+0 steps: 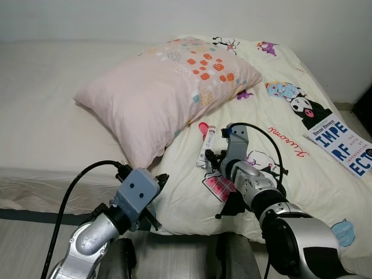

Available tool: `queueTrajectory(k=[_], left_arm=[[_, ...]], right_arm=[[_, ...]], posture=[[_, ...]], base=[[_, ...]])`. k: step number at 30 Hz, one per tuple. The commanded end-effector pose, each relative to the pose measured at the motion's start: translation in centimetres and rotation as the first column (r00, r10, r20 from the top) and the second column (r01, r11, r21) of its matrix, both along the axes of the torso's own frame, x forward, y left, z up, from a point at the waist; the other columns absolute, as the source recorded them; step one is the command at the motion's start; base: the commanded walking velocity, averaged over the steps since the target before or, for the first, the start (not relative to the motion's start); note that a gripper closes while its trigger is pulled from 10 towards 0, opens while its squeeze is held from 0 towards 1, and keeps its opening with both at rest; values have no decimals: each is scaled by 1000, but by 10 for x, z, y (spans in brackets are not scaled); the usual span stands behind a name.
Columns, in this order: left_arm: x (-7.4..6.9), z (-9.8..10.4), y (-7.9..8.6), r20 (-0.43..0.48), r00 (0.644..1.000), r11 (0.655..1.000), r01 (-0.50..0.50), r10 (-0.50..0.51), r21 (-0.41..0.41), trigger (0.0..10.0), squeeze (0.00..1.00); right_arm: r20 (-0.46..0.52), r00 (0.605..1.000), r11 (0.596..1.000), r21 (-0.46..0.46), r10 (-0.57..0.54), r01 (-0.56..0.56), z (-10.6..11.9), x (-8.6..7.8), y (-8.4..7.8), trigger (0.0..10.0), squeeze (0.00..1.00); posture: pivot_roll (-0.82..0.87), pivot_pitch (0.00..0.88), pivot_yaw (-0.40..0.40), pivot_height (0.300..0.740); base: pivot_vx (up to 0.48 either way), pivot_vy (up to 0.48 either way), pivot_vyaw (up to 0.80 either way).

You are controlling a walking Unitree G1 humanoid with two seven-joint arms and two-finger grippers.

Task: Clean up the room

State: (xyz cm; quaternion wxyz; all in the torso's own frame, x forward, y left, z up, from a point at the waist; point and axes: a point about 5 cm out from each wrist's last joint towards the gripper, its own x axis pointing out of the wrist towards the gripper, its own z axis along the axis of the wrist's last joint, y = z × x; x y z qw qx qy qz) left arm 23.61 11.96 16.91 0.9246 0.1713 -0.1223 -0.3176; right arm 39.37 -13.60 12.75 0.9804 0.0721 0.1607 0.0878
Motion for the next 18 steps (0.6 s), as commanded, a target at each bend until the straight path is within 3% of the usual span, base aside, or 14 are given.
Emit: queueTrajectory(k=[1, 18], left_arm=[[-2, 0, 0, -3, 1000, 1000, 2, -2, 16, 10000, 0], [1, 2, 3, 4, 1000, 1000, -8, 8, 21, 10000, 0]], right_arm=[[-33, 999, 1000, 19, -13, 14, -5, -2, -4, 0, 0], [-3, 1000, 999, 28, 15, -14, 1, 1, -2, 0, 0]], posture=[[148, 261, -66, 556], [145, 268, -65, 556]], base=[[0, 0, 0], [0, 0, 0]])
